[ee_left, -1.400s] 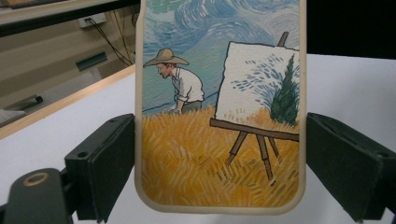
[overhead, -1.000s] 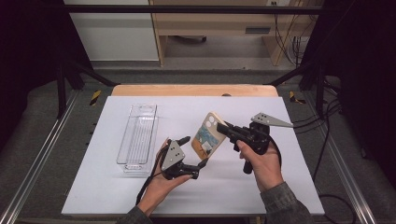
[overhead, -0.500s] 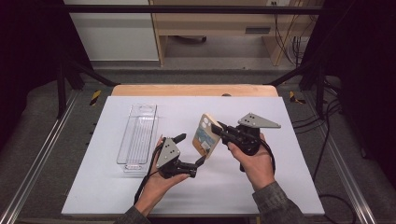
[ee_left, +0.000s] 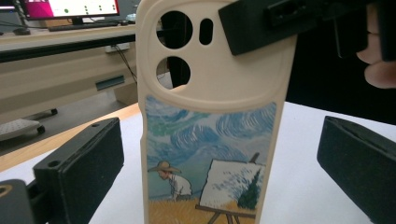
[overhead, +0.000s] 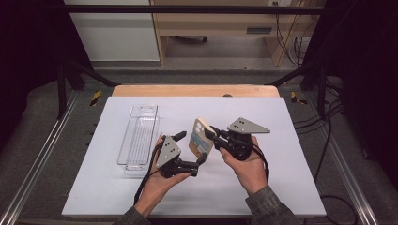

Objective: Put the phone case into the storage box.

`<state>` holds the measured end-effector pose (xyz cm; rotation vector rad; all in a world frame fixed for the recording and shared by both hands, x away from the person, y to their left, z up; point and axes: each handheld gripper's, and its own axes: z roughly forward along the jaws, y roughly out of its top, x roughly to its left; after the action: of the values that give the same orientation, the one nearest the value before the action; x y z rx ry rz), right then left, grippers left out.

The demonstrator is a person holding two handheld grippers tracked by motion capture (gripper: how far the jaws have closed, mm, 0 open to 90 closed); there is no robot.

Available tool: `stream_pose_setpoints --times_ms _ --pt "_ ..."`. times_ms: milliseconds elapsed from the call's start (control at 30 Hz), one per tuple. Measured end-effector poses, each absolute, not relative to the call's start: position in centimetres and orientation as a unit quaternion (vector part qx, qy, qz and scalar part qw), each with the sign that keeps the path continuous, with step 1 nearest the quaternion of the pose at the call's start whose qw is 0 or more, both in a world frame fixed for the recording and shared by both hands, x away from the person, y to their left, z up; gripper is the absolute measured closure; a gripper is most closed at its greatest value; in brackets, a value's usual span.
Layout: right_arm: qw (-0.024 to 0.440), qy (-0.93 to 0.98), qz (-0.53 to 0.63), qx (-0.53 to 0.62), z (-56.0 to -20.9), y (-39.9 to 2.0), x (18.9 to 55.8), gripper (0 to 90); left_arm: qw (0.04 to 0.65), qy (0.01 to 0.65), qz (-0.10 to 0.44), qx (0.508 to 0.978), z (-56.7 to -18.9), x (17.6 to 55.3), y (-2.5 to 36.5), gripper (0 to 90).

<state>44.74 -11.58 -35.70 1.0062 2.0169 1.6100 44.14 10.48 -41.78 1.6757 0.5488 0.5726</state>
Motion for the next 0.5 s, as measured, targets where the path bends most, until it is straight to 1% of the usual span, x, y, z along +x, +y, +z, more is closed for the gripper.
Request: stream_pose_setpoints --times_ms 300,500 --pt "0.181 0.722 0.571 0.347 -35.9 -10.5 44.3 79.1 0.592 0.26 0.243 0.723 -42.0 44.8 10.7 0.5" --pt "0.177 0.726 0.57 0.341 -35.9 -10.1 44.1 79.1 0.589 0.258 0.244 0.726 -41.8 44.9 10.5 0.4"
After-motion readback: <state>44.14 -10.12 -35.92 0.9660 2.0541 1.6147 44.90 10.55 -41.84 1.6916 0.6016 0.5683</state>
